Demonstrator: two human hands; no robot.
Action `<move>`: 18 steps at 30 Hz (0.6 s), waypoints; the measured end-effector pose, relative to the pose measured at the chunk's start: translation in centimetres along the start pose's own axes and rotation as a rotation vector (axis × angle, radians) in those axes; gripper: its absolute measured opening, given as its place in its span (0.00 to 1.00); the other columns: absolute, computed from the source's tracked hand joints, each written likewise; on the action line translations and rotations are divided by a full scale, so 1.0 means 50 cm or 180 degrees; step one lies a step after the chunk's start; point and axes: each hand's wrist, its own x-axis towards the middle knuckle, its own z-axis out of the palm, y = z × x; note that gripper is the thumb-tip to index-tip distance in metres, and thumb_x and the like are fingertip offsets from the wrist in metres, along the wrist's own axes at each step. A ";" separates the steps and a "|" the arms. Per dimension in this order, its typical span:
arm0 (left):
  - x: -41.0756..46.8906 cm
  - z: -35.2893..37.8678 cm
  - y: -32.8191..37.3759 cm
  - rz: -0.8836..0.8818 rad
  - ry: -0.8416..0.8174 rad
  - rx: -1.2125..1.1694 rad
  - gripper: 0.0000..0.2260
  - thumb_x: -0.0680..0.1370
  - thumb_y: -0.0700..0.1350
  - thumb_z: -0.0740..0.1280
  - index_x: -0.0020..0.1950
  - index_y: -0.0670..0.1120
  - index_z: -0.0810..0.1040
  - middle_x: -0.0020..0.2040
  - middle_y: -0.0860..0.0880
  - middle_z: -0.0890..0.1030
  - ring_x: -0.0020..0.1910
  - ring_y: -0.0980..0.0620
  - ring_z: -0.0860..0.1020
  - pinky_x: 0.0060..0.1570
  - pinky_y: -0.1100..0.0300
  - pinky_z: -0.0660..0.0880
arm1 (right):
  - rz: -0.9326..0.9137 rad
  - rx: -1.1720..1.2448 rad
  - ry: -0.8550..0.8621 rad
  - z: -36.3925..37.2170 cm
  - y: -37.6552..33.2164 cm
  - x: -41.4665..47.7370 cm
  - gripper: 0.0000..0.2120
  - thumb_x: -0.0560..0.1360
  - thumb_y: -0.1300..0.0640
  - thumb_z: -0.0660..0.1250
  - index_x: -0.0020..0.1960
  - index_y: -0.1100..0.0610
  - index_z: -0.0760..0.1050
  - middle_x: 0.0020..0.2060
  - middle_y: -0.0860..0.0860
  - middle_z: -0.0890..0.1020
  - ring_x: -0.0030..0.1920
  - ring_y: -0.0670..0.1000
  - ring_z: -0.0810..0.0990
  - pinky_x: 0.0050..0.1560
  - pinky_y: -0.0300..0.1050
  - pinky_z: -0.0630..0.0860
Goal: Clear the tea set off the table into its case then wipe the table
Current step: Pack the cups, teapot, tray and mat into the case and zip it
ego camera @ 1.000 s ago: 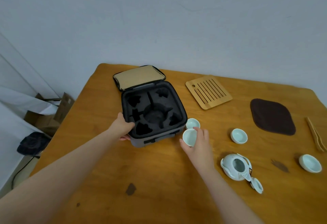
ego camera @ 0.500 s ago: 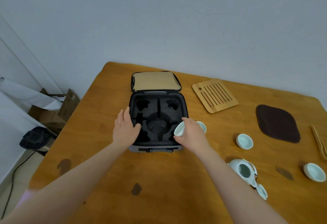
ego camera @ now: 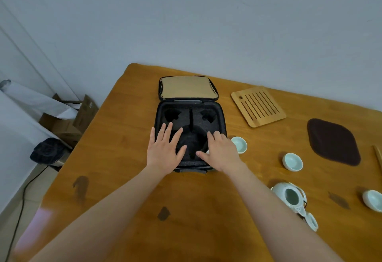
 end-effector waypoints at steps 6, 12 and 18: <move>-0.003 0.001 -0.003 0.0025 0.0118 0.0034 0.29 0.79 0.63 0.44 0.78 0.54 0.59 0.78 0.44 0.59 0.78 0.44 0.55 0.76 0.43 0.46 | -0.0049 -0.0204 0.0462 0.042 -0.021 -0.001 0.35 0.78 0.33 0.41 0.77 0.53 0.59 0.76 0.57 0.61 0.77 0.59 0.51 0.75 0.64 0.49; -0.004 0.005 -0.003 0.0036 0.0159 0.0002 0.29 0.79 0.63 0.44 0.77 0.52 0.61 0.77 0.44 0.61 0.77 0.44 0.56 0.75 0.43 0.48 | -0.0083 -0.0165 0.0329 0.053 -0.031 0.005 0.39 0.73 0.29 0.32 0.79 0.45 0.47 0.78 0.56 0.47 0.78 0.57 0.40 0.74 0.65 0.39; -0.005 0.002 -0.003 0.0061 0.0194 -0.0022 0.29 0.79 0.62 0.45 0.77 0.52 0.62 0.77 0.44 0.62 0.77 0.44 0.55 0.75 0.43 0.47 | -0.0056 0.0035 0.0298 0.061 -0.025 0.008 0.39 0.71 0.31 0.28 0.78 0.45 0.42 0.78 0.55 0.44 0.77 0.55 0.38 0.75 0.62 0.37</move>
